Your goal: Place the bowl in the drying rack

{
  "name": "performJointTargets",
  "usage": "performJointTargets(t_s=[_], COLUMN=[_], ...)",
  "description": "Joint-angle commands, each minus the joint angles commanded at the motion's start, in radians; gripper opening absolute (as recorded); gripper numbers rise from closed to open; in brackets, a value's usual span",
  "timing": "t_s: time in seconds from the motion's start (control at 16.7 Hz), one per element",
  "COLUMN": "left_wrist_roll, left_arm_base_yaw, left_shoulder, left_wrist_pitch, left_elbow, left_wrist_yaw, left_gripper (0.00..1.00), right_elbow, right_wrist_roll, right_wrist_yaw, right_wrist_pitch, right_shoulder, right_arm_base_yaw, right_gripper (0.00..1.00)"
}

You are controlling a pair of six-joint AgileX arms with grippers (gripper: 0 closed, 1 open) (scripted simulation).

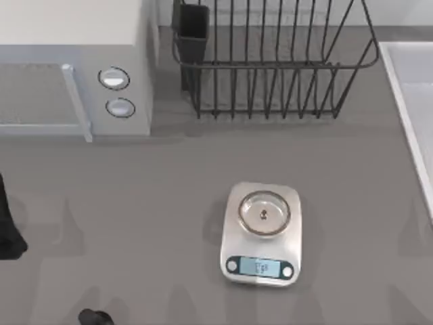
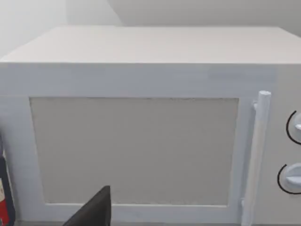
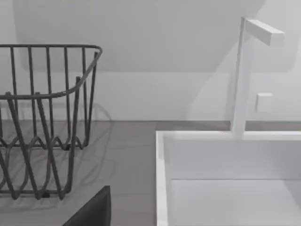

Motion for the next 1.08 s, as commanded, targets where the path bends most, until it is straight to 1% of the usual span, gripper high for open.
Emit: performJointTargets(t_s=[0.24, 0.48, 0.66, 1.08], left_wrist_roll=[0.000, 0.000, 0.000, 0.000], left_arm_base_yaw=[0.000, 0.000, 0.000, 0.000], left_shoulder=[0.000, 0.000, 0.000, 0.000], left_wrist_pitch=[0.000, 0.000, 0.000, 0.000], left_elbow=[0.000, 0.000, 0.000, 0.000], left_wrist_yaw=[0.000, 0.000, 0.000, 0.000], left_gripper=[1.00, 1.00, 1.00, 1.00], right_elbow=[0.031, 0.212, 0.414, 0.921], right_wrist_roll=[-0.019, -0.121, -0.233, -0.521], right_wrist_yaw=[0.001, 0.001, -0.001, -0.002], right_wrist_pitch=[-0.028, -0.180, -0.353, -0.820], right_shoulder=[0.032, 0.223, 0.477, 1.194], right_arm_base_yaw=[-0.019, -0.120, -0.231, -0.526], right_gripper=[1.00, 1.00, 1.00, 1.00])
